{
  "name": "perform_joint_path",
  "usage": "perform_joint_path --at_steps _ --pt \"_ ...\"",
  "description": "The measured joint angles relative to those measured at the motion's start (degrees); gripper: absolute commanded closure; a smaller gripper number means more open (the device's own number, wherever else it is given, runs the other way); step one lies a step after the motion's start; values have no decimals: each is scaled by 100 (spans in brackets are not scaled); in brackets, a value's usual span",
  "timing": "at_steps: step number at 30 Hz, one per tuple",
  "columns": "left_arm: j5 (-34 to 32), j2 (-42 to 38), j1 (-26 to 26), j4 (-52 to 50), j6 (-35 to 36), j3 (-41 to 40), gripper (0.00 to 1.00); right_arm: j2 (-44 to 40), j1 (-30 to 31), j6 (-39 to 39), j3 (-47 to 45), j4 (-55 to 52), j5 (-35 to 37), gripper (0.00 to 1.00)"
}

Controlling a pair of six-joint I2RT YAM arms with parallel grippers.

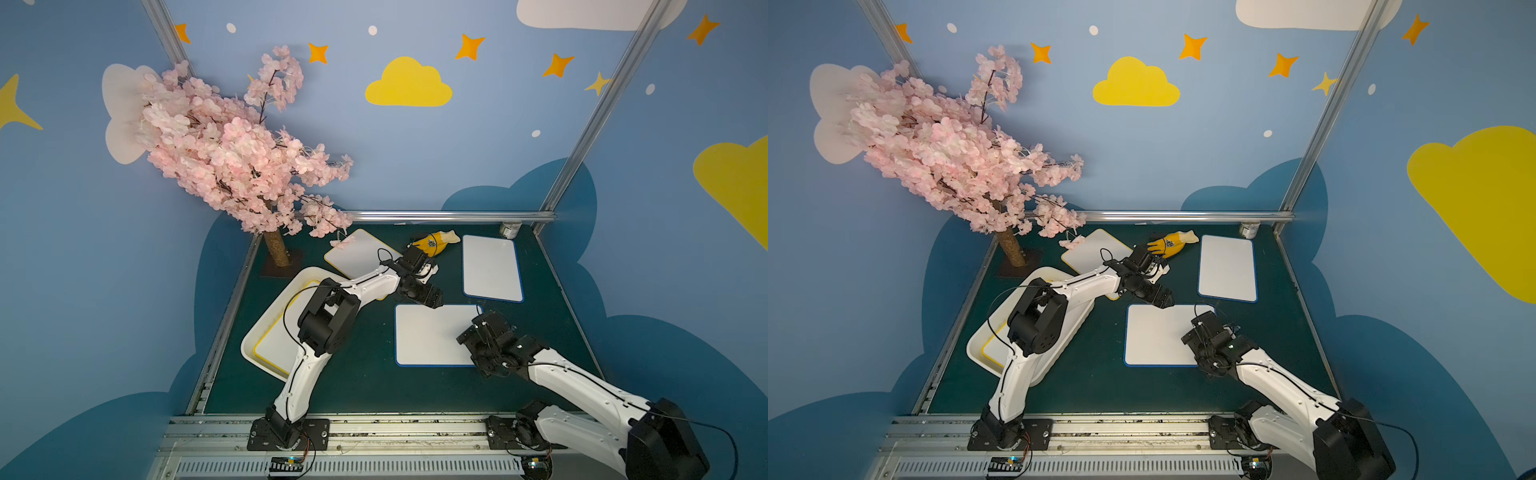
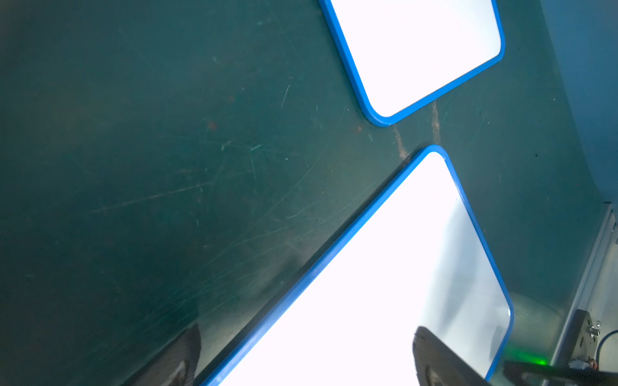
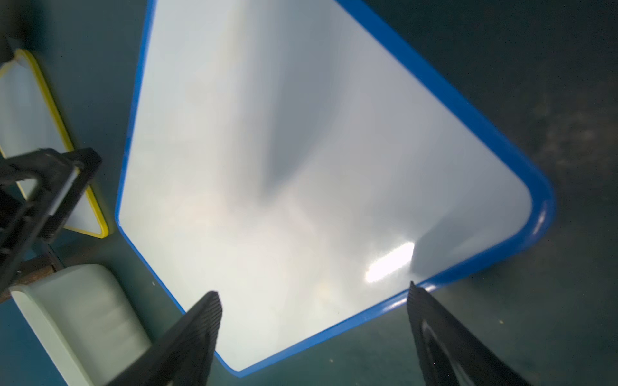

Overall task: Put the whiteboard into the storage box
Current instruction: Adjust the whiteboard at the center of the board.

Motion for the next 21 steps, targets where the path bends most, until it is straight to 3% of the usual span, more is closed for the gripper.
perform_joint_path --at_steps 14,21 --pt "-109 286 37 13 -2 247 0 407 389 608 -2 501 -212 12" --pt "-127 286 37 13 -4 247 0 498 656 658 175 170 -140 12"
